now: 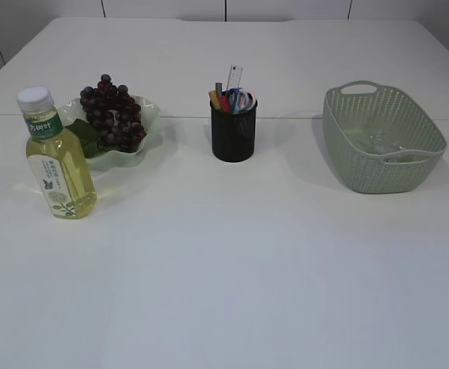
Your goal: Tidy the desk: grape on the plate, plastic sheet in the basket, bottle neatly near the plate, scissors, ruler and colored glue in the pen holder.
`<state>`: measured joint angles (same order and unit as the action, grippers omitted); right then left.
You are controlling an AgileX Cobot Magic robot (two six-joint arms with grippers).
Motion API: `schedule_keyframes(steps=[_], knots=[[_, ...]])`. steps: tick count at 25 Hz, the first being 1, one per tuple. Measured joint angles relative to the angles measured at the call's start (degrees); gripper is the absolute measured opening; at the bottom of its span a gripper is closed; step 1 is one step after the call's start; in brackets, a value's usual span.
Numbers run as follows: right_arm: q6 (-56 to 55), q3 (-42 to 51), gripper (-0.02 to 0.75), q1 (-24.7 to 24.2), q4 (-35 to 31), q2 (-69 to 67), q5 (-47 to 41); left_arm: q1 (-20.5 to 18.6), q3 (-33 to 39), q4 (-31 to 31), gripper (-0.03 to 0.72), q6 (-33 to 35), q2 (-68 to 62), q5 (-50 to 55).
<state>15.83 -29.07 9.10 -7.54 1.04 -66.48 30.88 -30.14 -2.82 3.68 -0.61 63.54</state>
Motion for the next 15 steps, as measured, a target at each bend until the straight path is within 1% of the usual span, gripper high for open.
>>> schedule_keyframes(steps=[11, 13, 15], knots=[[-2.0, 0.1, 0.575, -0.2, 0.1, 0.0, 0.0, 0.0, 0.0, 0.0, 0.276, -1.0, 0.0, -0.1], [-2.0, 0.1, 0.575, -1.2, 0.1, 0.0, 0.0, -0.3, 0.0, 0.1, 0.276, -1.1, 0.0, -0.1], [-2.0, 0.1, 0.575, -2.7, 0.1, 0.0, 0.0, -1.7, 0.0, 0.1, 0.276, -1.1, 0.0, -0.1]])
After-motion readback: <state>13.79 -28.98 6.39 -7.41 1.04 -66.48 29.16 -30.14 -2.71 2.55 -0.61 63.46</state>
